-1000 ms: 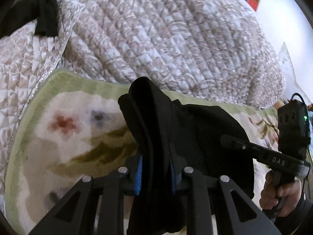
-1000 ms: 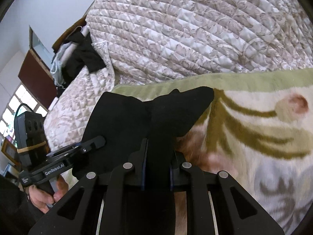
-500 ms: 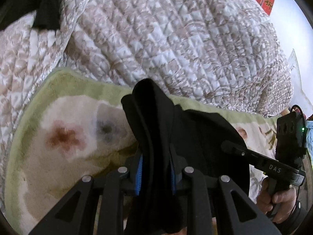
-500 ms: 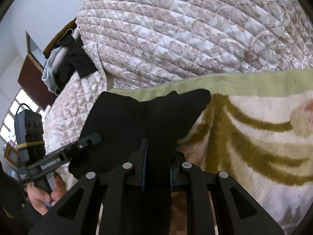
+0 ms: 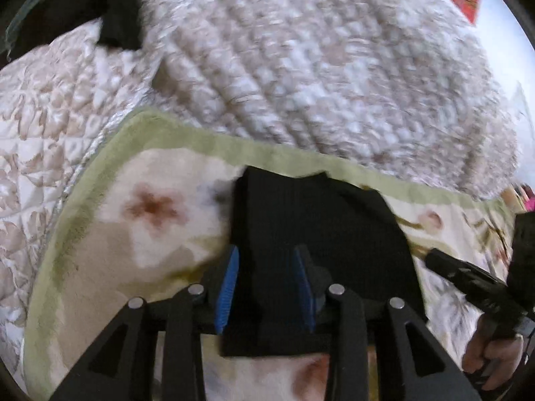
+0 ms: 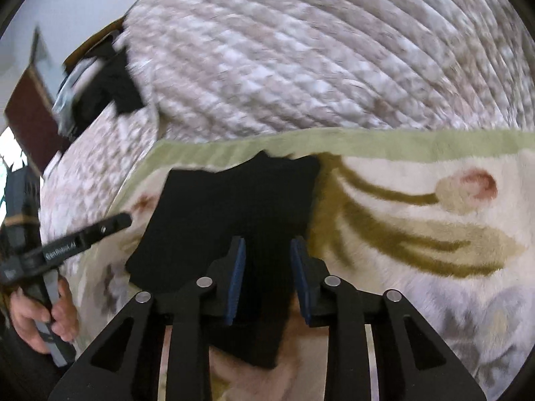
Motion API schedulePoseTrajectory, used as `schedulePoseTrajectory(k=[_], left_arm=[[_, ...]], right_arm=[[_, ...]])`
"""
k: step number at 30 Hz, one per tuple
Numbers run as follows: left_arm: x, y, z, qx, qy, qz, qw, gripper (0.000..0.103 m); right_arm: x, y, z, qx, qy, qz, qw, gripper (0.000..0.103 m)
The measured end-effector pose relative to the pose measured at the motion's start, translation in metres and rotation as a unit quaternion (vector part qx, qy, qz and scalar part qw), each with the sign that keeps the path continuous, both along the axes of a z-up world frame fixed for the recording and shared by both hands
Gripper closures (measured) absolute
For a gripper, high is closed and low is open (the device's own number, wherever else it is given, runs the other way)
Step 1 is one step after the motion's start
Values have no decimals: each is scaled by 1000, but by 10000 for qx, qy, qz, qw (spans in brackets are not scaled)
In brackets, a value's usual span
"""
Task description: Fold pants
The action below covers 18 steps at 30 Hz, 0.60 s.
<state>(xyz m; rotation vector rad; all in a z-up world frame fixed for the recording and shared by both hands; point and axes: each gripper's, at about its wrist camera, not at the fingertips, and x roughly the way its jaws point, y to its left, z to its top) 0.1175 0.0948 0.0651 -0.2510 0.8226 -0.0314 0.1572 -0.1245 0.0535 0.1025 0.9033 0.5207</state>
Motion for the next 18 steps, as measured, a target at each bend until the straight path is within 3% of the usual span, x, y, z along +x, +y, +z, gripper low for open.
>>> schedulePoseTrajectory(k=[5, 8, 18], left_arm=[[-8, -34, -35, 522, 515, -527, 9959, 66], [-14, -39, -41, 764, 337, -606, 9947, 66], [-25, -40, -42, 795, 235, -652, 9944, 56]], right_arm=[[-22, 19, -40, -724, 212, 290, 9967, 75], [-21, 4, -43, -300, 345, 127, 9989, 75], [-40, 0, -44, -353, 91, -34, 9993, 73]])
